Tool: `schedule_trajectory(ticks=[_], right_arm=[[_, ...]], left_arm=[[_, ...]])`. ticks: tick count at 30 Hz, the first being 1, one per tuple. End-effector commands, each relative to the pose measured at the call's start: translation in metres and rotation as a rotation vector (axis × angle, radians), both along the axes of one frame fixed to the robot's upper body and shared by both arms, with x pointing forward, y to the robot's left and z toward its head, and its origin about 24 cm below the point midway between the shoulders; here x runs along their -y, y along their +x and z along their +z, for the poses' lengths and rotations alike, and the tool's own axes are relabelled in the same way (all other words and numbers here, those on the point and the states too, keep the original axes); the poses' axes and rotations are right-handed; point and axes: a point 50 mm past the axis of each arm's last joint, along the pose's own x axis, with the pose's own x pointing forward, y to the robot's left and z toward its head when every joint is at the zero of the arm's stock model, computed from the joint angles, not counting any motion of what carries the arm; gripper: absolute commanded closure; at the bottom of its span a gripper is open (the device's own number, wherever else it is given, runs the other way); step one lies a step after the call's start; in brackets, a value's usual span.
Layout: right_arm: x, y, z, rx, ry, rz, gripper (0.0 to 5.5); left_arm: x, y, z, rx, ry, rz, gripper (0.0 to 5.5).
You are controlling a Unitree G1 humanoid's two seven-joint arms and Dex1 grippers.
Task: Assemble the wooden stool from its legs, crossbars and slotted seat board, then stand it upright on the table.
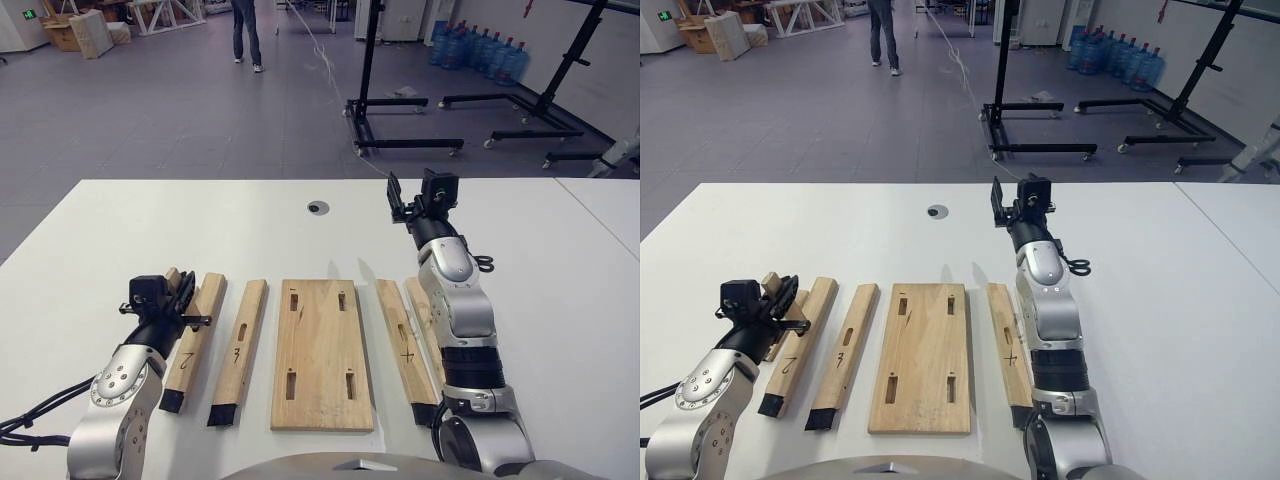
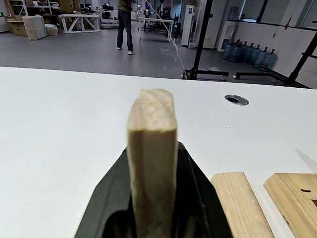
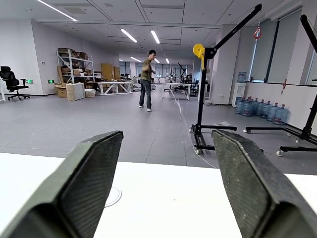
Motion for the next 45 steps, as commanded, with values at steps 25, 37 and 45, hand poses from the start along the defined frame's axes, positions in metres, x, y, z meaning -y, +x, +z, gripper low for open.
schedule_trajectory(ticks=[25, 37, 45], right_arm=[[0.008, 0.008, 0.015, 0.04, 0.009, -0.023, 2.21], [0.013, 0.005, 0.013, 0.053, 0.002, -0.073, 2.21], [0.021, 0.007, 0.017, 0.069, -0.007, -0.09, 2.21]], left_arm=[[-0.005, -0.019, -0.06, -0.166, 0.03, -0.011, 5.11], [-0.013, 0.01, 0.006, -0.052, 0.09, -0.075, 3.81], [-0.006, 0.021, 0.042, 0.071, 0.098, -0.102, 3.81]])
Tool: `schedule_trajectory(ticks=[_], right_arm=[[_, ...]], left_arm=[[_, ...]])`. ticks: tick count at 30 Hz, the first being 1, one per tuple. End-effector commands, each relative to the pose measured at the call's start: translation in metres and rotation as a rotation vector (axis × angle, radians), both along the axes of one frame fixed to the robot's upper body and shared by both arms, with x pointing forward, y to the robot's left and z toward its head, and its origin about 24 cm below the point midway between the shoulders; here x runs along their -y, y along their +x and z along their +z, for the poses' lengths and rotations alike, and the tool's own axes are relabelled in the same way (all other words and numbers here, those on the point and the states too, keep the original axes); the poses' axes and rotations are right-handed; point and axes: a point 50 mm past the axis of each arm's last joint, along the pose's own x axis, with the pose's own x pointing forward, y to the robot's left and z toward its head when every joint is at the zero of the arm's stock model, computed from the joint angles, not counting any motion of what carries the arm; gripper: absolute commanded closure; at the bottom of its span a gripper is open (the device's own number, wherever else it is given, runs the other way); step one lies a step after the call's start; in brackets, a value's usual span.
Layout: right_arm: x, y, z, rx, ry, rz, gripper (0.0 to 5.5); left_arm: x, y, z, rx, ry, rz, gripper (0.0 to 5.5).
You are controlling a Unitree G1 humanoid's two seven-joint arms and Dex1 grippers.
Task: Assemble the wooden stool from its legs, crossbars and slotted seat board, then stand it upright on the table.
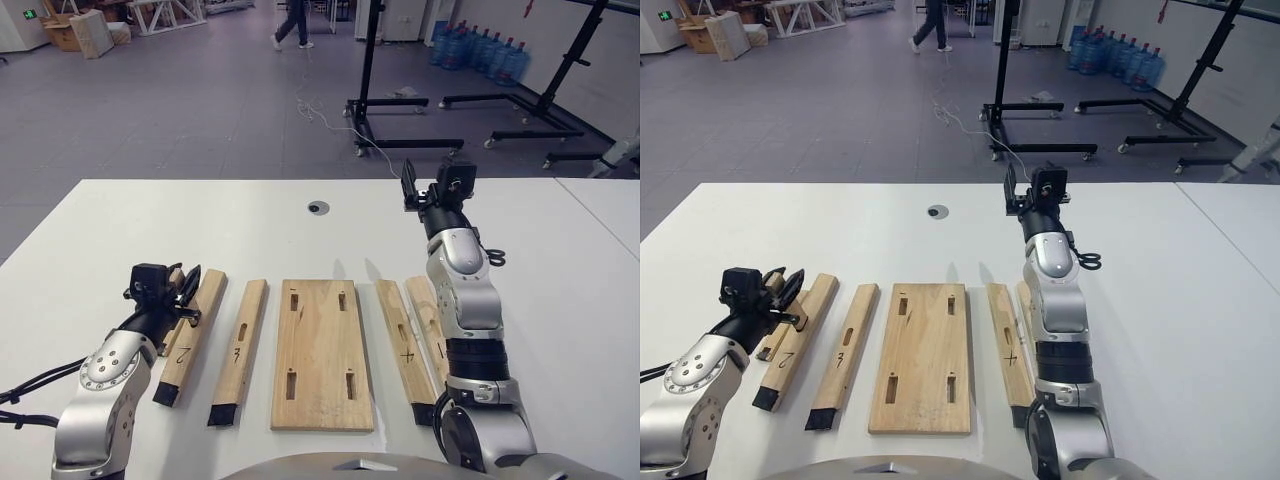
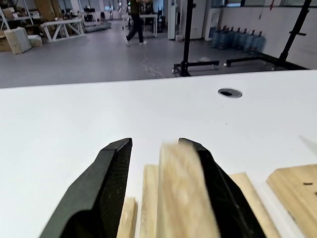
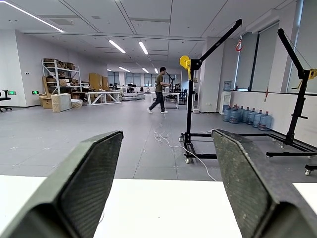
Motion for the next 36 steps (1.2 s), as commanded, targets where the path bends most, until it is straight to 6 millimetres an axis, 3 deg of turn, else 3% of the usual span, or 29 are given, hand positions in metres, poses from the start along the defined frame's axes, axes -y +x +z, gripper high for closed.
schedule_trajectory(ticks=[1, 11, 18, 22, 27, 36], right_arm=[[0.008, 0.003, 0.004, 0.011, -0.013, -0.023, 2.21], [0.007, 0.005, 0.006, 0.015, -0.003, -0.017, 2.21], [0.005, 0.007, 0.006, 0.016, 0.01, -0.021, 2.21], [0.006, 0.009, 0.008, 0.02, 0.003, -0.013, 2.21], [0.004, 0.012, 0.011, 0.026, 0.003, 0.0, 2.21], [0.007, 0.012, 0.013, 0.033, 0.003, -0.005, 2.21]], left_arm=[[-0.002, 0.007, 0.026, 0.077, 0.022, -0.009, 3.81], [-0.009, 0.034, 0.086, 0.204, 0.027, -0.032, 3.81], [-0.004, 0.045, 0.058, 0.09, 0.057, -0.057, 3.81], [-0.011, 0.04, 0.03, -0.004, 0.068, -0.028, 3.81], [-0.007, 0.035, 0.01, -0.044, 0.048, -0.029, 3.81], [-0.019, 0.036, 0.036, 0.052, 0.053, 0.012, 3.81]])
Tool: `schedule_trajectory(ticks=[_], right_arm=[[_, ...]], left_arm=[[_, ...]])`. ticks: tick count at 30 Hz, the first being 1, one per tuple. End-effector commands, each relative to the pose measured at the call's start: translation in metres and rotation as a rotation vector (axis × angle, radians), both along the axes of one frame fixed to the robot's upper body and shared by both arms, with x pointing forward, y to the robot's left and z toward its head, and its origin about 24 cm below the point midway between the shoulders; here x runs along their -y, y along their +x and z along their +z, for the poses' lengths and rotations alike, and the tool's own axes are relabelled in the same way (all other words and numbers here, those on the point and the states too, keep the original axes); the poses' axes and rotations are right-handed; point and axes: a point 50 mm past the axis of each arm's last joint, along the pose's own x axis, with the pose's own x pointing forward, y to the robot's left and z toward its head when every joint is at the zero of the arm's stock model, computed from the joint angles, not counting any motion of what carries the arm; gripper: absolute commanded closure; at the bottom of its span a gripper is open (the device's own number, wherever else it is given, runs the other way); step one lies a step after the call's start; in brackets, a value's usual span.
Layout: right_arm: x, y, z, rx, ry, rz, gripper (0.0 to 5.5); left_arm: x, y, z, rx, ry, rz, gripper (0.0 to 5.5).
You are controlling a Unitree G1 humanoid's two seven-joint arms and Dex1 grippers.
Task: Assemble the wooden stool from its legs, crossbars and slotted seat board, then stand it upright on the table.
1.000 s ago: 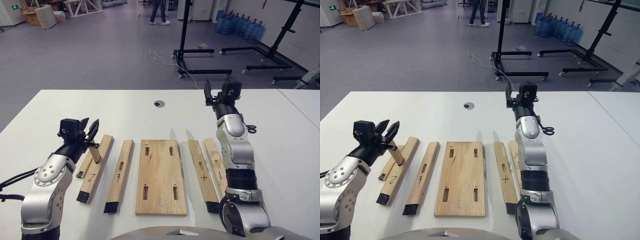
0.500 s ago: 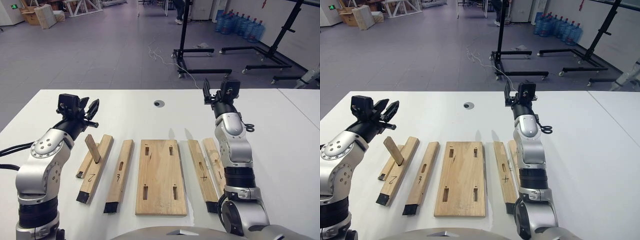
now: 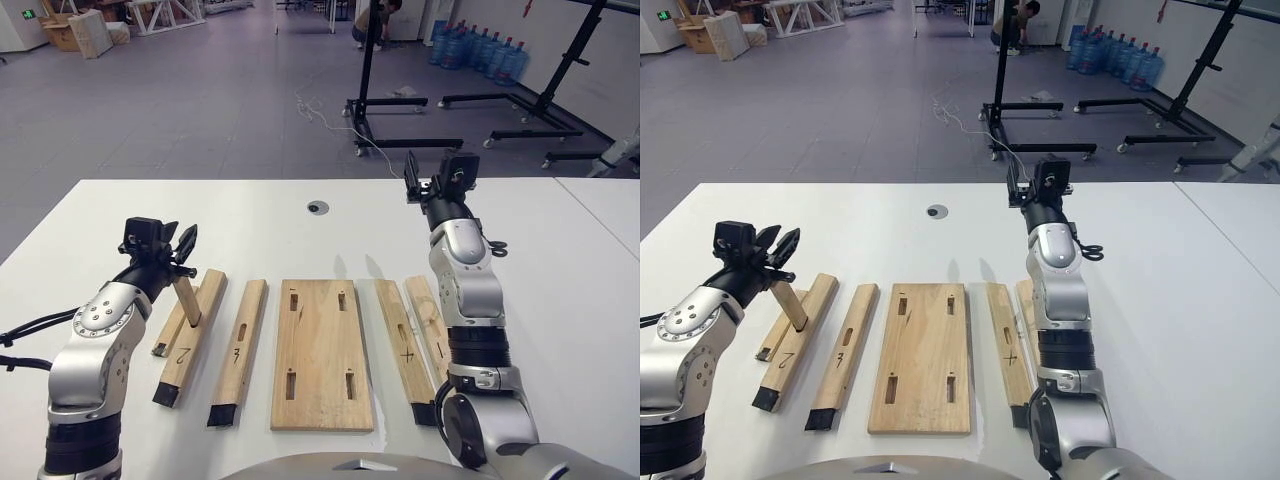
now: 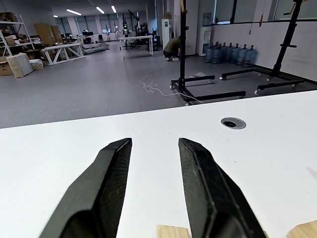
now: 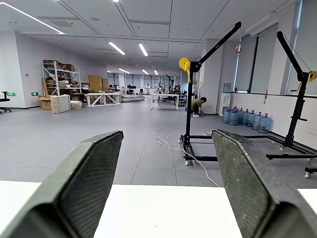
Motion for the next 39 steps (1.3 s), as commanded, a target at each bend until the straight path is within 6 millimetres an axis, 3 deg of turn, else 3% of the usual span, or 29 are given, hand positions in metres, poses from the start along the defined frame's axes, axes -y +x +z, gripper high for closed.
schedule_trajectory(ticks=[1, 5, 8, 14, 20, 24, 32, 39], right_arm=[[0.003, 0.001, 0.007, 0.023, 0.006, -0.011, 2.21], [0.001, 0.0, 0.005, 0.024, 0.01, -0.012, 2.21], [0.001, 0.0, 0.005, 0.025, 0.01, -0.013, 2.21], [-0.001, 0.0, 0.005, 0.024, 0.007, -0.005, 2.21], [-0.01, 0.003, 0.004, 0.018, 0.013, 0.033, 2.21], [-0.015, 0.001, 0.01, 0.036, 0.025, 0.06, 2.21], [-0.006, 0.0, 0.011, 0.044, 0.031, 0.024, 2.21], [-0.003, 0.0, 0.011, 0.046, 0.038, 0.006, 2.21]], left_arm=[[-0.007, 0.0, 0.012, 0.025, -0.001, 0.026, 3.81], [-0.005, 0.005, 0.036, 0.123, -0.051, 0.033, 3.81], [0.0, 0.006, 0.04, 0.138, -0.069, 0.018, 3.81], [-0.006, -0.006, 0.019, 0.047, -0.085, 0.057, 3.81], [-0.003, -0.003, -0.035, -0.124, -0.083, 0.052, 3.81], [0.003, 0.003, -0.032, -0.098, -0.099, 0.012, 3.81], [-0.002, -0.006, -0.019, -0.056, -0.107, 0.016, 3.81], [-0.002, -0.006, -0.022, -0.078, -0.103, 0.019, 3.81]])
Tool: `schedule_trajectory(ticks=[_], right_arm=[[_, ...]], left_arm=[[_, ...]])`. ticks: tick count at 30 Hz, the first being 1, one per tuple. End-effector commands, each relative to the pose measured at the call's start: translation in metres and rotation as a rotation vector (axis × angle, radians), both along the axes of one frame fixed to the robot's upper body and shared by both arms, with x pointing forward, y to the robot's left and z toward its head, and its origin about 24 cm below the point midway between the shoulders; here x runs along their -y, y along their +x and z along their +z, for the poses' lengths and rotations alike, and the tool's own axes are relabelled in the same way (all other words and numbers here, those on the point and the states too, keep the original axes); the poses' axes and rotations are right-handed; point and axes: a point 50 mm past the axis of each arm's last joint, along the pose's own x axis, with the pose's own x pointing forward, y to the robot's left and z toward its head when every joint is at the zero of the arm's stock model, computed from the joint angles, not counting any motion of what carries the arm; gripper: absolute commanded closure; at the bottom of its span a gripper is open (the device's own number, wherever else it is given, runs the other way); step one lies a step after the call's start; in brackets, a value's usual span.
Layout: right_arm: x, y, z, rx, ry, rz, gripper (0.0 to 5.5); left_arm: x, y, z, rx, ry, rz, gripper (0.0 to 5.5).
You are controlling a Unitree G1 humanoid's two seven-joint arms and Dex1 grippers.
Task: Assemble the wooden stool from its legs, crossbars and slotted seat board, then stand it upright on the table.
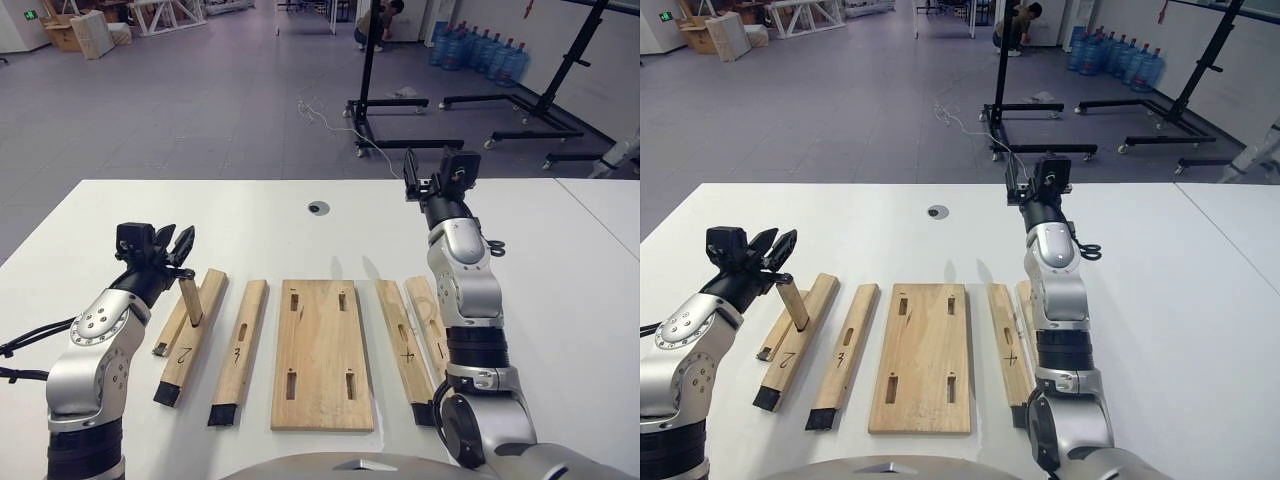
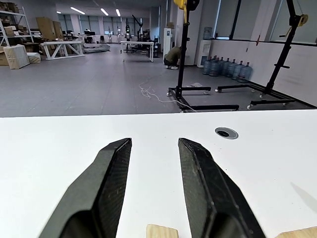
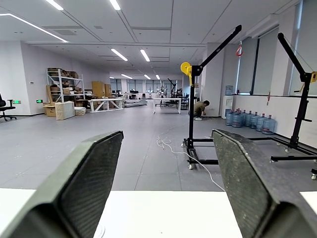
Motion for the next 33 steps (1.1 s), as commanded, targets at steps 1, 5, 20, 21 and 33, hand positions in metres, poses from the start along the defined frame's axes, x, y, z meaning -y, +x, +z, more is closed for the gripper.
schedule_trajectory(ticks=[1, 5, 20, 21, 33], right_arm=[[0.0, 0.001, 0.008, 0.025, 0.007, 0.002, 2.21], [-0.002, 0.002, 0.009, 0.025, 0.006, 0.011, 2.21], [0.001, 0.0, 0.004, 0.018, -0.003, -0.004, 2.21], [0.001, -0.001, 0.004, 0.018, -0.005, -0.006, 2.21], [-0.005, 0.002, 0.007, 0.024, -0.013, 0.02, 2.21]], left_arm=[[-0.002, 0.0, -0.015, -0.093, 0.002, 0.012, 3.81], [-0.003, 0.005, -0.004, -0.046, 0.0, 0.019, 3.81], [0.003, 0.008, 0.042, 0.093, -0.067, -0.008, 3.81], [0.005, 0.007, 0.048, 0.112, -0.084, -0.011, 3.81], [0.021, 0.005, 0.045, 0.101, -0.147, -0.026, 3.81]])
